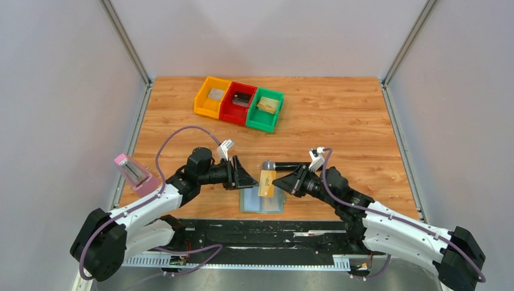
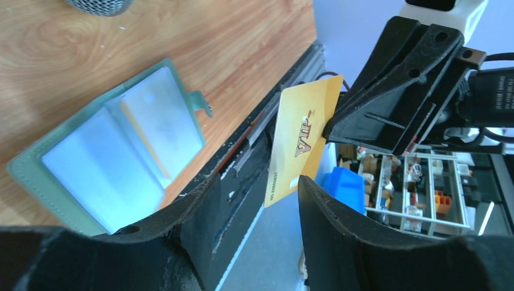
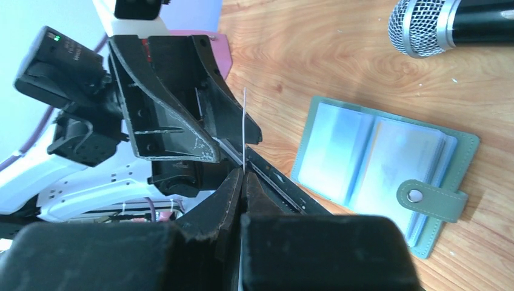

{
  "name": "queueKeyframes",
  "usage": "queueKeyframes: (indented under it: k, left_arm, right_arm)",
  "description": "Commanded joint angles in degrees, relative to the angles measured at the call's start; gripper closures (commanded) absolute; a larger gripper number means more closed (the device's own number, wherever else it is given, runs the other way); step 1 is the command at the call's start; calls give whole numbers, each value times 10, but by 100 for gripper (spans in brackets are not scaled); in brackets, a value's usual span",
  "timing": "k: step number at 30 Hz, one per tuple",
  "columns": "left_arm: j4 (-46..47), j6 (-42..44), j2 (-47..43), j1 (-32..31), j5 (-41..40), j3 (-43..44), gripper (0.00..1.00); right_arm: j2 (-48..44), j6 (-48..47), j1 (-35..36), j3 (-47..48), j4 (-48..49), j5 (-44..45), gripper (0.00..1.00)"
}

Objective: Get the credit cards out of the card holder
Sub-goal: Remove the credit card from the card holder.

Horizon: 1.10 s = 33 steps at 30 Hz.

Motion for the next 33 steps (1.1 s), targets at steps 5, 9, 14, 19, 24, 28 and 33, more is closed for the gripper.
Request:
queueKeyframes:
  k: [5,9,14,19,24,28,33]
  left_arm:
    - [184,-74,1,-2,59,-28,44]
    - [207,-79,8,-4,62,-31,45]
    - [228,-84,31,-6,68,-37,54]
    - [264,-99,39,-7,65,-48,90]
    - [261,-89,41,-6,74,-49,100]
    - [194,-44,42,-6,101,-29,100]
    - [123,10,42,-6,148,6,100]
  right_arm:
    - [-15,24,-3,-28,108,-7,100]
    - [5,24,-3,-27,135,-27,100]
    - [24,24,-2,-28,161,-39,100]
    - [24,1,-3,-27,151,-57,99]
    - [15,-113,-13,12,55,-87,80]
    - [-16,-209,-50,58,-54,-121,74]
    - [-12,-297,-126,115,-135,-233,71]
